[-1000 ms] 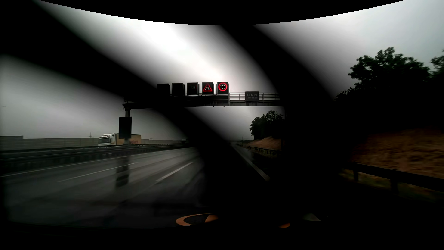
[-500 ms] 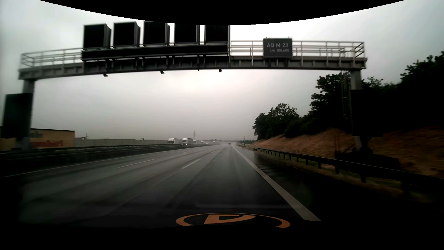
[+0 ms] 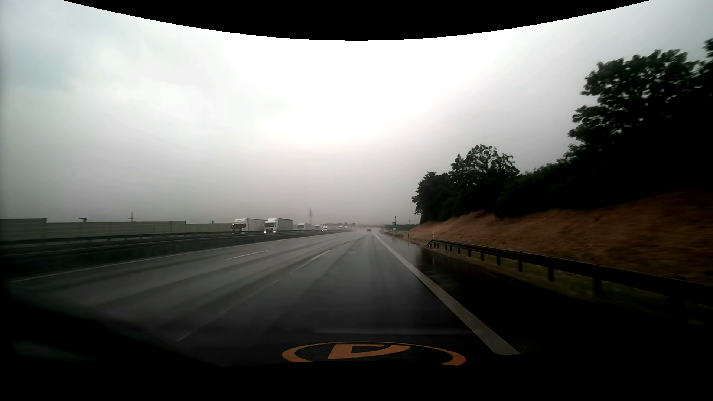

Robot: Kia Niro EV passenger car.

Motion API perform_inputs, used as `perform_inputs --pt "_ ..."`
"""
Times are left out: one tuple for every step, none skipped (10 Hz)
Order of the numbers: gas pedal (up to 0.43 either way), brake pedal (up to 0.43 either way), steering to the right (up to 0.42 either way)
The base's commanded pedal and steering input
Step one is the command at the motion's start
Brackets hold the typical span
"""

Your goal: Follow the waypoints while adhering to traffic rules and regulations

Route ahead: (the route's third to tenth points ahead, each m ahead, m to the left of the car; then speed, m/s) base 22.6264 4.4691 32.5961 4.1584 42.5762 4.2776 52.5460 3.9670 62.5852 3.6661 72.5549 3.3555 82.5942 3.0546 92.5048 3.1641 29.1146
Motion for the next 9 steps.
perform_inputs --pt "0.240 0.000 -0.001" --pt "0.240 0.000 -0.001" --pt "0.240 0.000 -0.001" --pt "0.240 0.000 -0.001" --pt "0.248 0.000 -0.001" --pt "0.248 0.000 0.000" --pt "0.248 0.000 0.000" --pt "0.248 0.000 0.000" --pt "0.248 0.000 0.000"
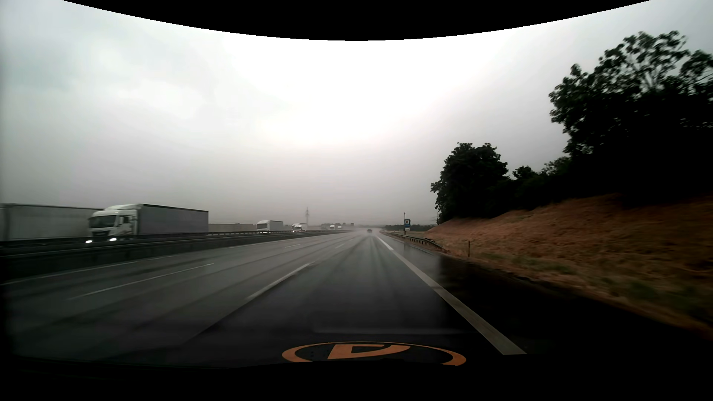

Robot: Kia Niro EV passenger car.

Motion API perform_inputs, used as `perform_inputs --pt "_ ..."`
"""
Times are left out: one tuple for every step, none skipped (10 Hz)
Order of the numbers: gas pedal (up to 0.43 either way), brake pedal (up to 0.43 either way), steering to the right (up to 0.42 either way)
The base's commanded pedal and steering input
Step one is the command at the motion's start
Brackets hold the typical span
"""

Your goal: Follow the waypoints while adhering to traffic rules and regulations

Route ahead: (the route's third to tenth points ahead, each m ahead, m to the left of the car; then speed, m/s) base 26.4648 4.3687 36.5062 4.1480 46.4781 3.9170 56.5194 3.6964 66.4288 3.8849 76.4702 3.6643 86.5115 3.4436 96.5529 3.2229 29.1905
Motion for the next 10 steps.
perform_inputs --pt "0.248 0.000 0.000" --pt "0.248 0.000 0.000" --pt "0.248 0.000 0.000" --pt "0.248 0.000 0.000" --pt "0.248 0.000 0.000" --pt "0.248 0.000 0.000" --pt "0.248 0.000 0.000" --pt "0.248 0.000 0.000" --pt "0.248 0.000 0.000" --pt "0.248 0.000 0.000"
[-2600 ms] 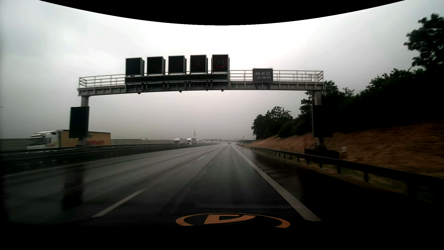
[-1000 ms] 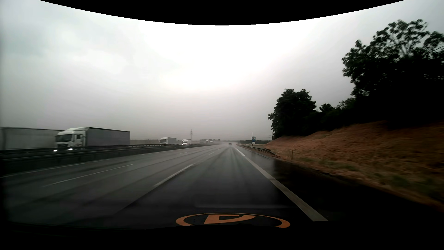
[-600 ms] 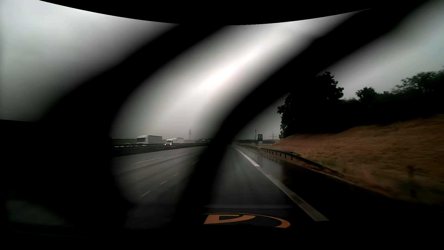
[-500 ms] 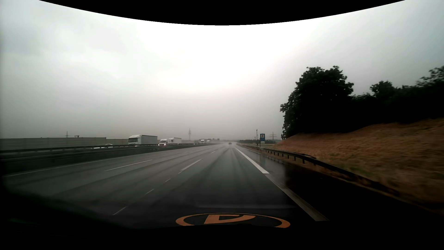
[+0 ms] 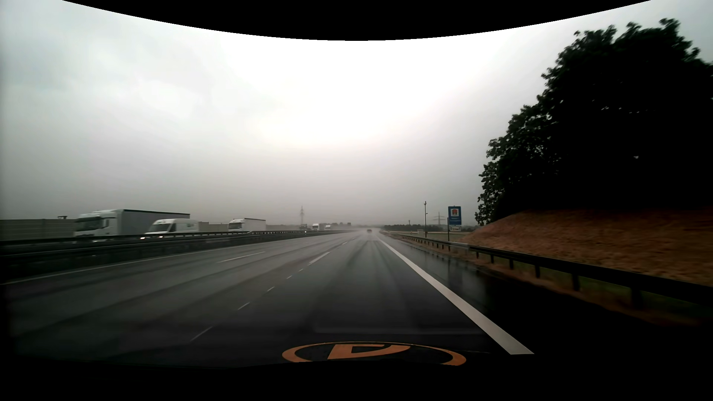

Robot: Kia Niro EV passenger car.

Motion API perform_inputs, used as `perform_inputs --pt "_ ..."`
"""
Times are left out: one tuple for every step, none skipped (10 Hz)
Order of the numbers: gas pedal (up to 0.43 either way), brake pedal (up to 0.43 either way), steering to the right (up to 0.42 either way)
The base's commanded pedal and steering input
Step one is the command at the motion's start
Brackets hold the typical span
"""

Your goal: Follow the waypoints while adhering to traffic rules and regulations

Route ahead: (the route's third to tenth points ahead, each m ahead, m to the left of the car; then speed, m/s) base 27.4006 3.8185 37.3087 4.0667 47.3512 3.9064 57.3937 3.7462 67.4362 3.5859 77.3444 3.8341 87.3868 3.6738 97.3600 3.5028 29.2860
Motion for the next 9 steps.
perform_inputs --pt "0.248 0.000 0.000" --pt "0.248 0.000 0.000" --pt "0.260 0.000 0.000" --pt "0.260 0.000 0.000" --pt "0.260 0.000 0.000" --pt "0.260 0.000 0.000" --pt "0.260 0.000 0.000" --pt "0.260 0.000 0.000" --pt "0.260 0.000 0.000"
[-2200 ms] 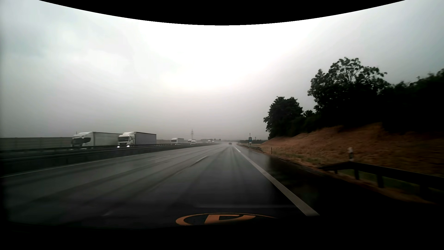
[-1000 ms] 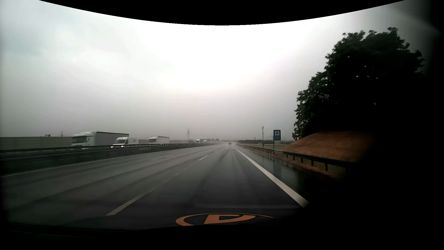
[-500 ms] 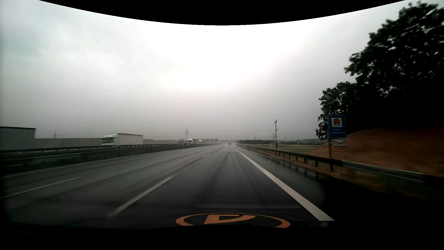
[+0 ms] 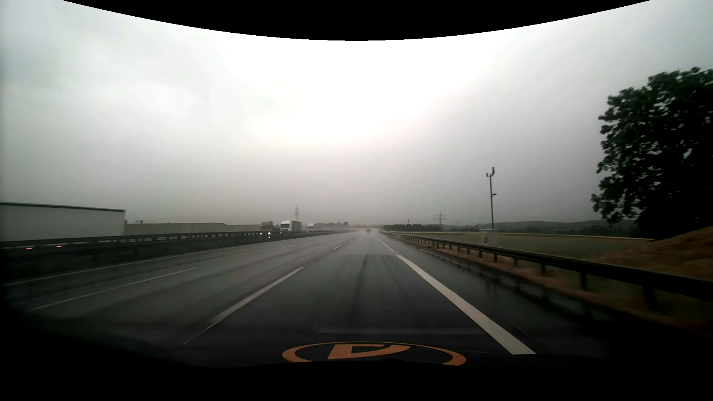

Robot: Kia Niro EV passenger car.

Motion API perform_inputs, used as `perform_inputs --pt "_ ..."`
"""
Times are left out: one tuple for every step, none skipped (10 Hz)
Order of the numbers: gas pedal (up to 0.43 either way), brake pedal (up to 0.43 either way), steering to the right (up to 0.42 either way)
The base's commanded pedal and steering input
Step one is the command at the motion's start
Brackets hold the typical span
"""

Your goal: Follow the waypoints while adhering to traffic rules and regulations

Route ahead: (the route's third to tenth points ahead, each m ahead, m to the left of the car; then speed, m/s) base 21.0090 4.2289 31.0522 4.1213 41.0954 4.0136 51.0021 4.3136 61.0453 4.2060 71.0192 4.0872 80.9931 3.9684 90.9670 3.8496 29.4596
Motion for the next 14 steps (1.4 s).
perform_inputs --pt "0.260 0.000 0.000" --pt "0.260 0.000 0.000" --pt "0.260 0.000 -0.001" --pt "0.260 0.000 0.000" --pt "0.260 0.000 -0.001" --pt "0.260 0.000 0.000" --pt "0.260 0.000 0.000" --pt "0.260 0.000 0.000" --pt "0.260 0.000 0.000" --pt "0.260 0.000 0.000" --pt "0.260 0.000 0.000" --pt "0.260 0.000 0.000" --pt "0.260 0.000 0.000" --pt "0.260 0.000 0.000"
